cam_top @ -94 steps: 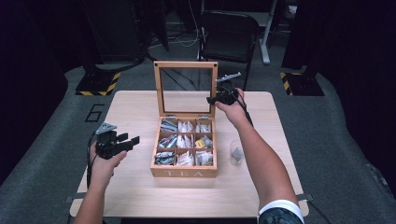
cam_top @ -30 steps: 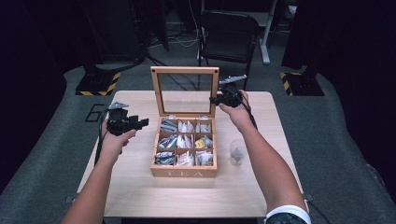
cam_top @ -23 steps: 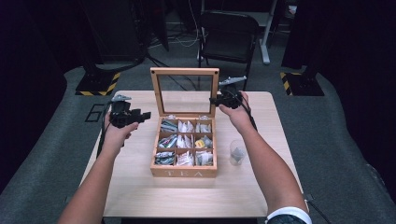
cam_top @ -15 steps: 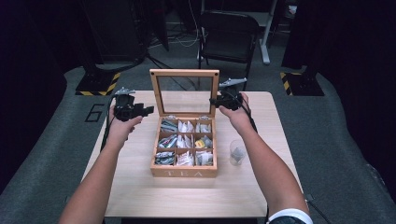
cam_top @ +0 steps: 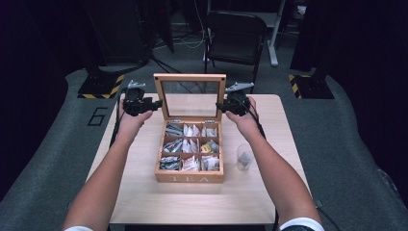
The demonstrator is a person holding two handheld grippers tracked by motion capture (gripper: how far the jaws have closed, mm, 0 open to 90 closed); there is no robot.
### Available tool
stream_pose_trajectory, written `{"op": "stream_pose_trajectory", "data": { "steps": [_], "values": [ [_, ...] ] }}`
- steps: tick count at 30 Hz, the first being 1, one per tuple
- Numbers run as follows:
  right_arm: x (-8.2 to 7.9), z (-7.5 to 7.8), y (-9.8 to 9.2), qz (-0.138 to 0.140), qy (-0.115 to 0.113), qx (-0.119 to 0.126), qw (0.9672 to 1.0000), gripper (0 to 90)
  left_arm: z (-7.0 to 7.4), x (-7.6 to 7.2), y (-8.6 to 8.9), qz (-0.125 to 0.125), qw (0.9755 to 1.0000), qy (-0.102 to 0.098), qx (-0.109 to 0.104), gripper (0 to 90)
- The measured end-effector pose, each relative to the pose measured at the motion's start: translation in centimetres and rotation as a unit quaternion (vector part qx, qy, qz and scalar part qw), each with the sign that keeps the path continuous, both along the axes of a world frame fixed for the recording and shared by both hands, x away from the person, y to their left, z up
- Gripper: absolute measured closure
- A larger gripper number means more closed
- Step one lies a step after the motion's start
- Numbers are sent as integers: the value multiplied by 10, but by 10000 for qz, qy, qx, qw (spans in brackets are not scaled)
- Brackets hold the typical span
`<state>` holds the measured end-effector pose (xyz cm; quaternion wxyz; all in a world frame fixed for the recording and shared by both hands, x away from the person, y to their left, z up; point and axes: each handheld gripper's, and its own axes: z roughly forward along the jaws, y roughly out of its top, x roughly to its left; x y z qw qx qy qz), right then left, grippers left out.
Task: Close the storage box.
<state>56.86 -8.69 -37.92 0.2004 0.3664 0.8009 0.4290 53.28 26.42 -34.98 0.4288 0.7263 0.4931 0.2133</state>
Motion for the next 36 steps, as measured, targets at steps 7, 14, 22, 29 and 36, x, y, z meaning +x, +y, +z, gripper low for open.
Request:
{"op": "stream_pose_trajectory", "data": {
  "steps": [7, 14, 22, 29, 36],
  "values": [
    [-1, 0, 0, 2, 1, 4, 10000, 657, 6, 9, -4, 63, 9999, -114, -1, 510],
    [-2, -1, 0, -26, 14, 34, 10000, 657, 9, 11, -11, -19, 9998, -186, 14, 568],
    [-1, -1, -1, -4, -13, 41, 10000, 643, 11, 10, -14, -57, 9997, -183, 179, 643],
    [-8, 10, -3, -112, -35, 295, 9995, 568, 11, 7, -14, -57, 9997, -203, 160, 644],
    [-17, 24, -6, -119, 42, 377, 9992, 562, 9, 3, -13, -57, 9998, -192, 80, 642]
  ]
}}
